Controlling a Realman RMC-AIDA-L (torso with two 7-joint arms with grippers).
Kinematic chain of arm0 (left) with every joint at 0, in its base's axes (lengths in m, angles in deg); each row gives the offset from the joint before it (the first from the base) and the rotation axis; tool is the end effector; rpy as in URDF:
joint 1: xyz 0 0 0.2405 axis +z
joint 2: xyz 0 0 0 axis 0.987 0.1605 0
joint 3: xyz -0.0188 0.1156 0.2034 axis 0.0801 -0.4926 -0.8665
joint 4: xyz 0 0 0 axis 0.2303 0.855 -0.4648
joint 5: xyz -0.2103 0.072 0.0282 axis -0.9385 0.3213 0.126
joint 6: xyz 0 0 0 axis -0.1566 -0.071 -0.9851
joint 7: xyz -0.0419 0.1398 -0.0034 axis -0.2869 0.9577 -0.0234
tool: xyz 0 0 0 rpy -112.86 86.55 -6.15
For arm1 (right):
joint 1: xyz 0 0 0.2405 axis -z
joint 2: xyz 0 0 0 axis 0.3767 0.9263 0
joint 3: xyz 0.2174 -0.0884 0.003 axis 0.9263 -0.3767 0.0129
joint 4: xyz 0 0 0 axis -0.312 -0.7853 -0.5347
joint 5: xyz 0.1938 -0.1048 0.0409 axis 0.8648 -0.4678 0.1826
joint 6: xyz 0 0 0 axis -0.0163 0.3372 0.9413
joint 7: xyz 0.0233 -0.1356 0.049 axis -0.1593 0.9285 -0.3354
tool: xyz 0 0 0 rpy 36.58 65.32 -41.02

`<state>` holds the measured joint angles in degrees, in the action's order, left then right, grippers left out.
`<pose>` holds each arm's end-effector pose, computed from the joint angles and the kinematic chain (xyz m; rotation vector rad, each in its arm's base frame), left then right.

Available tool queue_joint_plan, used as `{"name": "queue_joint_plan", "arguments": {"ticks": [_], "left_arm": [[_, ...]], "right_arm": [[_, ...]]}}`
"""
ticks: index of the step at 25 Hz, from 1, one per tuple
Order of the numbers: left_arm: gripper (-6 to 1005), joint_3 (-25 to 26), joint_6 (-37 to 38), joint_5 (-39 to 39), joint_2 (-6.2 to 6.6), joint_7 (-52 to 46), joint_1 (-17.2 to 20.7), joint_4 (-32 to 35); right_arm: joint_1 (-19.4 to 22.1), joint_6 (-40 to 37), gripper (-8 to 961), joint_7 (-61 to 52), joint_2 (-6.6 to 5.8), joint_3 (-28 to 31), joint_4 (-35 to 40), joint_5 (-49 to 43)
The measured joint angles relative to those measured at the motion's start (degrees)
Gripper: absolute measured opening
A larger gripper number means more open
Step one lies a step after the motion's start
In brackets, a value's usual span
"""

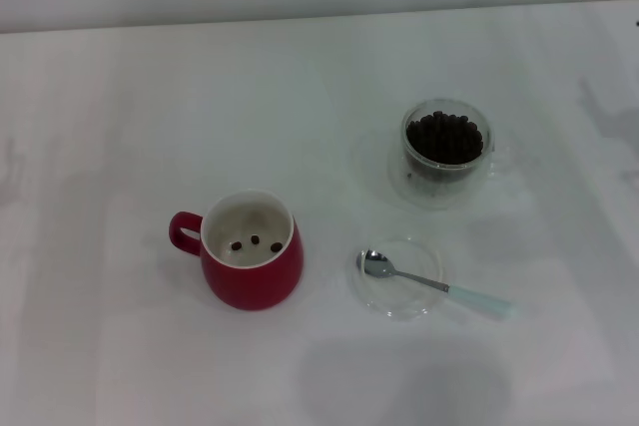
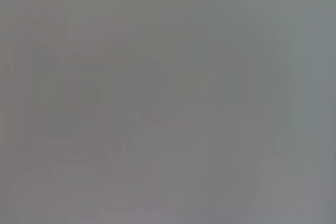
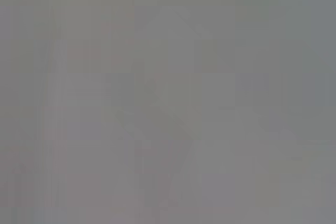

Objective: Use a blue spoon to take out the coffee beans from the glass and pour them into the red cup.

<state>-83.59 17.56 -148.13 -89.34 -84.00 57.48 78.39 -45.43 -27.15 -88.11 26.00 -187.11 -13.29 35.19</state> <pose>-0.3405 0.3112 0.0036 -1.4135 -0.5905 -0.7029 0.3662 0.3070 0.0612 -1.4657 0.4481 0.6779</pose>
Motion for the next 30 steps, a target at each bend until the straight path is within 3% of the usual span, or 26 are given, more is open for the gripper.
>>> {"name": "queue_joint_plan", "arguments": {"ticks": [3, 9, 30], "left_arm": [[740, 0.0, -1.6, 0.0, 0.01, -0.1, -0.5, 0.2], [740, 0.0, -2.4, 0.7, -0.03, -0.1, -0.8, 0.3], [745, 0.3, -4.2, 0.5, -0.17, -5.5, -2.3, 1.9]], "right_arm": [[-1.5, 4.6, 876, 9.5, 0.13, 3.6, 3.7, 0.2], [-4.1, 10.5, 876, 11.7, 0.19, 4.3, 4.7, 0.5], [-1.5, 11.4, 876, 12.5, 0.74, 4.3, 7.3, -0.1]]}}
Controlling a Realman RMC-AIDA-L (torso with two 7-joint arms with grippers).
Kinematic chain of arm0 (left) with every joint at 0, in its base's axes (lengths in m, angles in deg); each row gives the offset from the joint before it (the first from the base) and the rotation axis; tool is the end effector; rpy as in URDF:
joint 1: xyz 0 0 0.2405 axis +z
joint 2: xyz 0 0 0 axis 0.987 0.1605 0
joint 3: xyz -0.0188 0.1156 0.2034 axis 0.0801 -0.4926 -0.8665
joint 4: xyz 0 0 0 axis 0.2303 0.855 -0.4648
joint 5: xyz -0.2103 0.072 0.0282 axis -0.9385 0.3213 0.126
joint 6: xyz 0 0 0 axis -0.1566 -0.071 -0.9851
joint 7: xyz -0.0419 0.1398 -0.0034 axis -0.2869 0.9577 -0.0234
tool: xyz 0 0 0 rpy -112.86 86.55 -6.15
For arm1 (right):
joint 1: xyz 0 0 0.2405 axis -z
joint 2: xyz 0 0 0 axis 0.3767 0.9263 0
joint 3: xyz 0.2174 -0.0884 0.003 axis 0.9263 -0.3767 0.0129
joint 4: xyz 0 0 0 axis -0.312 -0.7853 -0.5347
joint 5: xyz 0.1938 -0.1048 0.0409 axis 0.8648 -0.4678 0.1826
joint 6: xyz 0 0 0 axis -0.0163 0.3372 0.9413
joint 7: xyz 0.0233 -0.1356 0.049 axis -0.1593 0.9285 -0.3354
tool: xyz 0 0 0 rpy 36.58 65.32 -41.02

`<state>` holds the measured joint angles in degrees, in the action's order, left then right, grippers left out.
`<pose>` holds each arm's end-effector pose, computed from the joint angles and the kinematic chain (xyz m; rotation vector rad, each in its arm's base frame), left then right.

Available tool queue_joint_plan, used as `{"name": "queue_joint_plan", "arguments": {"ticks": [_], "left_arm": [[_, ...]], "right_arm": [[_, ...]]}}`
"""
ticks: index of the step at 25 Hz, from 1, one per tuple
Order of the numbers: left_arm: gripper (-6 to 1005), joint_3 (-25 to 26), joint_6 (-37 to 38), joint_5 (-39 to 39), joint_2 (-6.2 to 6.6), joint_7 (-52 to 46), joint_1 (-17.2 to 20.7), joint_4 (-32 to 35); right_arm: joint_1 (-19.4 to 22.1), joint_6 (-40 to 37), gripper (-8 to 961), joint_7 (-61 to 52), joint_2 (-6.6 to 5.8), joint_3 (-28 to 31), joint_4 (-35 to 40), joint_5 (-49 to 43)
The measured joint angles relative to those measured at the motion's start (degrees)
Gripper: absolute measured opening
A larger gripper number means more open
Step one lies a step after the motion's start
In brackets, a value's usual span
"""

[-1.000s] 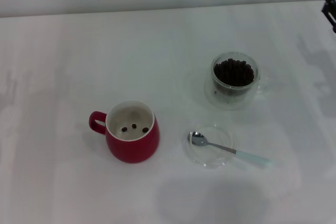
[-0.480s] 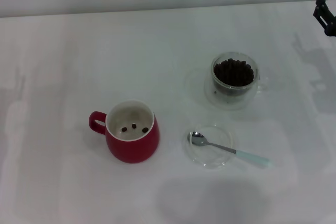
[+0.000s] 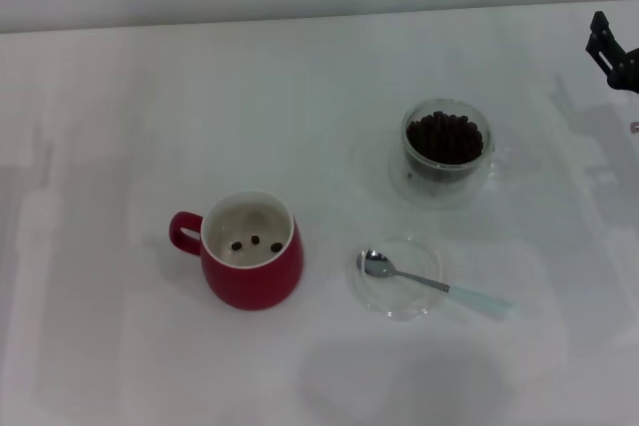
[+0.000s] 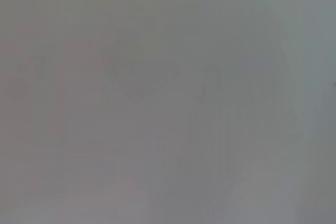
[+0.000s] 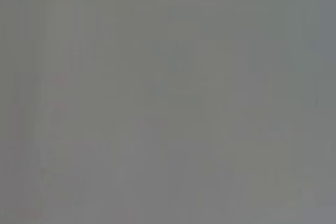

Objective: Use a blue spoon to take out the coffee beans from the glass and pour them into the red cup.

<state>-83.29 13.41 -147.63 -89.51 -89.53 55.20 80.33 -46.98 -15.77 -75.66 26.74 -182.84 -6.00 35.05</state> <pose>-0.3274 0.3264 -0.0107 -1.4344 -0.7126 -0.7918 0.3620 0.3252 0.0251 -1.4908 0.5153 0.5158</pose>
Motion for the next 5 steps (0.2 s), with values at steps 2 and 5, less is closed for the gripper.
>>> {"name": "queue_joint_plan", "arguments": {"ticks": [2, 5], "left_arm": [[744, 0.0, -0.1, 0.0, -0.09, 0.0, 0.2, 0.0], [744, -0.1, -0.3, 0.1, -0.1, 0.0, 0.4, 0.0]], "right_arm": [[0.2, 0.0, 876, 0.0, 0.0, 0.0, 0.3, 0.0], [0.6, 0.0, 876, 0.0, 0.0, 0.0, 0.6, 0.0]]}}
